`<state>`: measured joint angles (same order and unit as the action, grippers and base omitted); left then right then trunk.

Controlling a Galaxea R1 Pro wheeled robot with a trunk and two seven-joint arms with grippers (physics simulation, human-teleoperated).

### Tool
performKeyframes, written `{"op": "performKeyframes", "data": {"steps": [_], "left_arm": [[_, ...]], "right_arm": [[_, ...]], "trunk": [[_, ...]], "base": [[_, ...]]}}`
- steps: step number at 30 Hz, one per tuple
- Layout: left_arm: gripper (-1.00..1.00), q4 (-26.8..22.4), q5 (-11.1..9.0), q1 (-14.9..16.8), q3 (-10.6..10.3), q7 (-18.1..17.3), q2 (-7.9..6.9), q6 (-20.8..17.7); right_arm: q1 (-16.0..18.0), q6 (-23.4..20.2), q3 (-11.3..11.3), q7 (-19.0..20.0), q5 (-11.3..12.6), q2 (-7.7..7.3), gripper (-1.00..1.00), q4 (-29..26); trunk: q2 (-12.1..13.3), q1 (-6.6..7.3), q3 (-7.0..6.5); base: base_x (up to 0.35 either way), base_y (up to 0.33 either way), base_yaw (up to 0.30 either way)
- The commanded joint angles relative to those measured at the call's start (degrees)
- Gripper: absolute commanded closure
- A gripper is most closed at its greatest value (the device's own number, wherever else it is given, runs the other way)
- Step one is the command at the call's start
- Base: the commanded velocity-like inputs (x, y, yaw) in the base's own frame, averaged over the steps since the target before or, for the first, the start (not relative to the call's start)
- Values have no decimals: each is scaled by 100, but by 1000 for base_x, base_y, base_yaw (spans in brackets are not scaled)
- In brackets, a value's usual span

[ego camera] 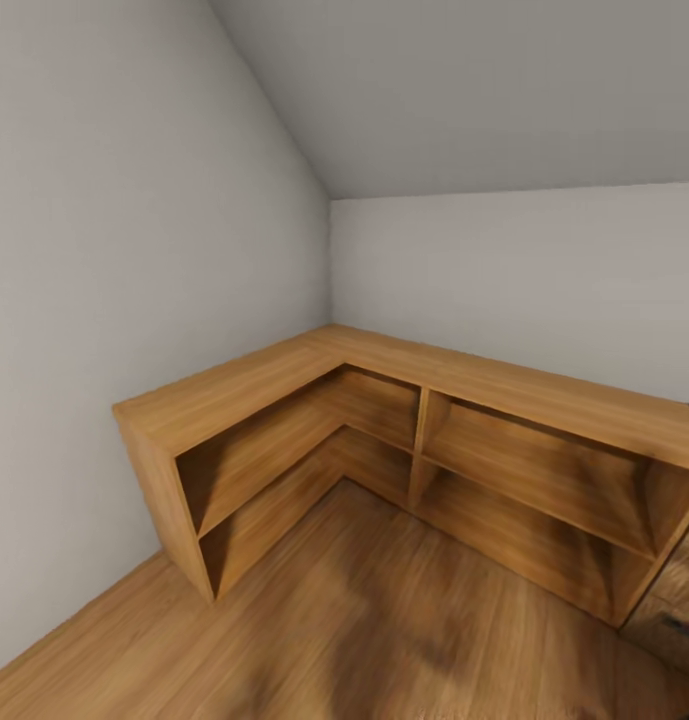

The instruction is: In the bedroom, organize the workspace by keeping the computer under the desk, ensuring the monitor is on the desk, placing the keyboard on the desk next to the monitor, placing the mouse on the desk next to the keyboard, moving the folder from the swivel chair onto the desk next to the mouse, stacking the notebook on top of the folder with the pen on top of the notebook, and positioning the swivel chair next to the desk.

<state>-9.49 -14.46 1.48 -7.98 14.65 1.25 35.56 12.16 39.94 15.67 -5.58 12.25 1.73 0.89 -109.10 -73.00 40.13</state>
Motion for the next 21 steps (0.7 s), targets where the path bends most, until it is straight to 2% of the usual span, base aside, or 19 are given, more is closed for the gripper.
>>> {"op": "performKeyframes", "data": {"steps": [1, 8, 21], "left_arm": [[-100, 0, -36, 2, -49, 34, -2, 16], [-100, 0, -41, 2, -46, 38, -2, 32], [-100, 0, -48, 2, -37, 42, -9, 39]], "right_arm": [[6, 15, 50, -31, 26, 3, -100, 9], [6, 44, 50, -30, 23, 1, -100, 8], [6, 34, 25, -51, 72, 11, -100, 8]], "trunk": [[-3, 1, 6], [-3, 1, 6], [-3, 1, 34]], "base": [[0, 0, -300], [41, 12, -300], [279, 114, -284]]}}
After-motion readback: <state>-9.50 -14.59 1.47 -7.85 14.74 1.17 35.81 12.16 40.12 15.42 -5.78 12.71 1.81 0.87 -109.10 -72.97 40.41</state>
